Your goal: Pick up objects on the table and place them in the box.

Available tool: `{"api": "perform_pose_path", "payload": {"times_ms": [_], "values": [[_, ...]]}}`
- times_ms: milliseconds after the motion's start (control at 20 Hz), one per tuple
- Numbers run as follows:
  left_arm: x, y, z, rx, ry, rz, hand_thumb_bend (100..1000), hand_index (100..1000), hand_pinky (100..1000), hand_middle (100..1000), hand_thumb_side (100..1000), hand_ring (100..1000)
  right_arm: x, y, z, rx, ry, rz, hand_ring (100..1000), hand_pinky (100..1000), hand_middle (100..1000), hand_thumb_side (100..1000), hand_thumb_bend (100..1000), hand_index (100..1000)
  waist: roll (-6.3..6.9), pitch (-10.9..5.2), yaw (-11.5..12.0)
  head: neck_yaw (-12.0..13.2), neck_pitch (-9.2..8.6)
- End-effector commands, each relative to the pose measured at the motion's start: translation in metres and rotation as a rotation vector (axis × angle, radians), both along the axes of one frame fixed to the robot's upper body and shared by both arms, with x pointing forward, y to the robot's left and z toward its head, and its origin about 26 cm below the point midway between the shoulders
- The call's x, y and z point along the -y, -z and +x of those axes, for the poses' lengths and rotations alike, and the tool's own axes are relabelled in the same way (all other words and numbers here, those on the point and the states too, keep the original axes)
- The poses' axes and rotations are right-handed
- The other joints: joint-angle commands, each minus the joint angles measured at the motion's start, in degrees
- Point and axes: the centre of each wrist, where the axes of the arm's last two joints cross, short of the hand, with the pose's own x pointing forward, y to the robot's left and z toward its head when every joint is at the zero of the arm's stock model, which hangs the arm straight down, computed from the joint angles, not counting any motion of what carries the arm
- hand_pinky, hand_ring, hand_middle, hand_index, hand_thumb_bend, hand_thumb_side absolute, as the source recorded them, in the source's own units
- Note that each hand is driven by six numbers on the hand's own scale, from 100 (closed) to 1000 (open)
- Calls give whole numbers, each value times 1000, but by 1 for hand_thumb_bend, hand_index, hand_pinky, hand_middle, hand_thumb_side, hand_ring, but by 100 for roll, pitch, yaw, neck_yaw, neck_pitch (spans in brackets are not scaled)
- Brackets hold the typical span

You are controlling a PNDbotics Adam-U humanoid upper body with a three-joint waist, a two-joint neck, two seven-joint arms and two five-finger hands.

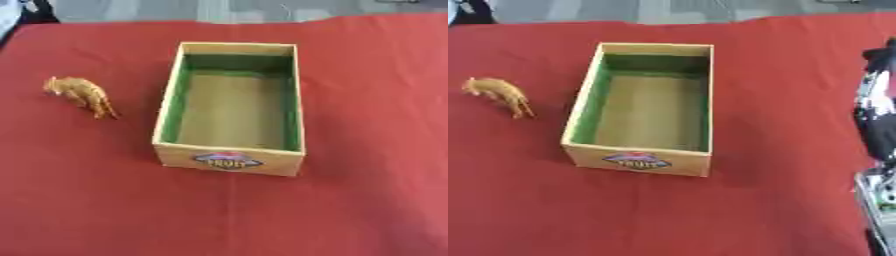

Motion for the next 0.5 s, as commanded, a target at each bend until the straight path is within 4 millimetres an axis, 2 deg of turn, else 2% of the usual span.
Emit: {"api": "perform_pose_path", "payload": {"times_ms": [50, 500], "values": [[-12, -19, -3, 48, -43, 100, 100, 931, 777, 694, 726, 707, 3, -7, -1, 18, 5, -18, 574, 839, 432, 438, 100, 761, -1, -88, -14, -69, 35], [-21, -46, 0, 96, -130, 290, 100, 933, 780, 700, 640, 716, 2, -6, -1, 23, 9, -16, 574, 838, 432, 442, 100, 762, -41, -51, -61, -333, -11]]}}
